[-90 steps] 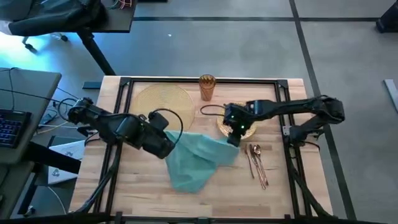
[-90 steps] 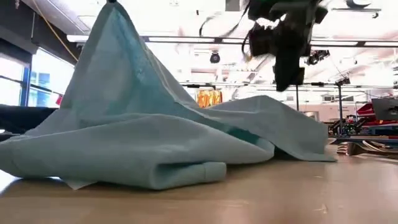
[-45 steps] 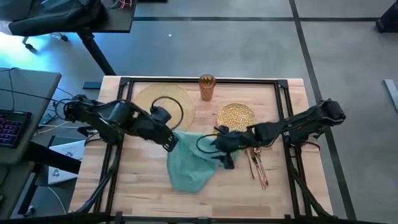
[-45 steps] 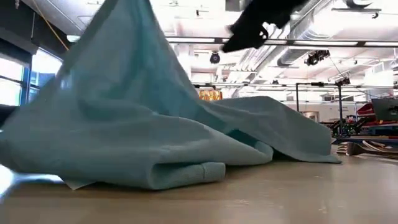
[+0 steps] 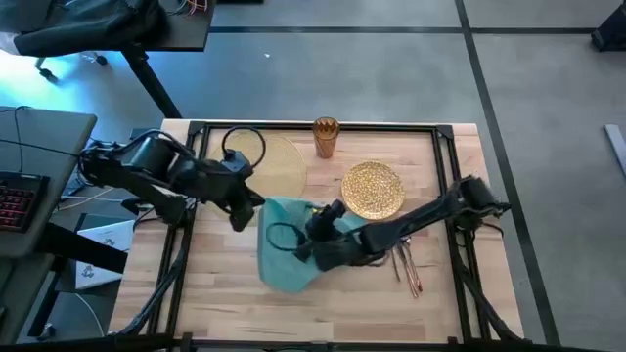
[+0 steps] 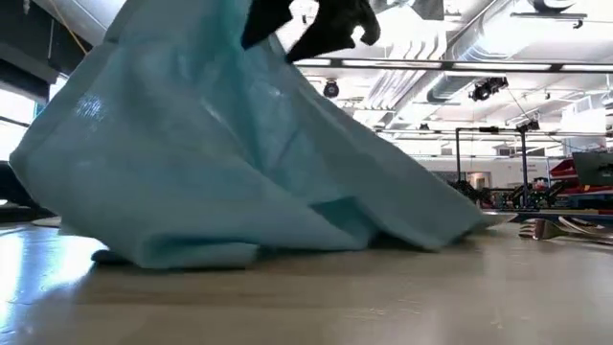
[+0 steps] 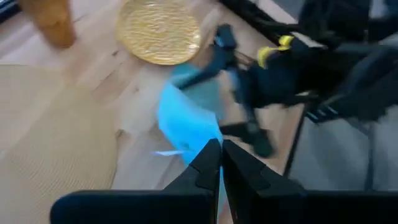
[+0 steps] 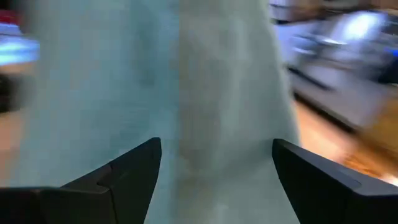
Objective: Set table place
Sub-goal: Fold the blue table napkin
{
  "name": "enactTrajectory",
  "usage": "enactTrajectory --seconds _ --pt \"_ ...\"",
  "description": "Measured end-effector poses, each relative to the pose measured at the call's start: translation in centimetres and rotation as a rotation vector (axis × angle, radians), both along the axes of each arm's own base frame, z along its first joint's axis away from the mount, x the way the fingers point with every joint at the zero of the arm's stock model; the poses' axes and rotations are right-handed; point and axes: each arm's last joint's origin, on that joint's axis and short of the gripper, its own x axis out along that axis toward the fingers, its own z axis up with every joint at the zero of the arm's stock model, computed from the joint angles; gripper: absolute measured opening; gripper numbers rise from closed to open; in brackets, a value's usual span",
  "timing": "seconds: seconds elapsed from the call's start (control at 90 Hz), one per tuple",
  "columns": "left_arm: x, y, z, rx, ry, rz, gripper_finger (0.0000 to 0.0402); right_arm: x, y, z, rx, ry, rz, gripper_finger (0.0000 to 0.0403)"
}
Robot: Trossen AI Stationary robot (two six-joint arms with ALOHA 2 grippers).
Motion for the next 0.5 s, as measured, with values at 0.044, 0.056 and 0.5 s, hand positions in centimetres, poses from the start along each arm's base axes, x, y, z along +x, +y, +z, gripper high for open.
enactTrajectory --seconds 0.044,0.056,0.5 --pt "-0.4 -0.2 0.4 -0.004 -0.027 -0.023 0.0 0.2 -0.3 0.4 0.023 0.03 -0.062 0.0287" --pt "-0.5 -0.2 0.5 -0.005 -0.033 -0.028 0.0 0.2 -0.4 0.5 0.03 0.038 -0.078 0.0285" --pt "-4.1 -1.1 3.3 -0.018 -0.263 -0.042 0.0 -0.9 -5.1 -2.9 0.285 0.345 -0.403 0.0113"
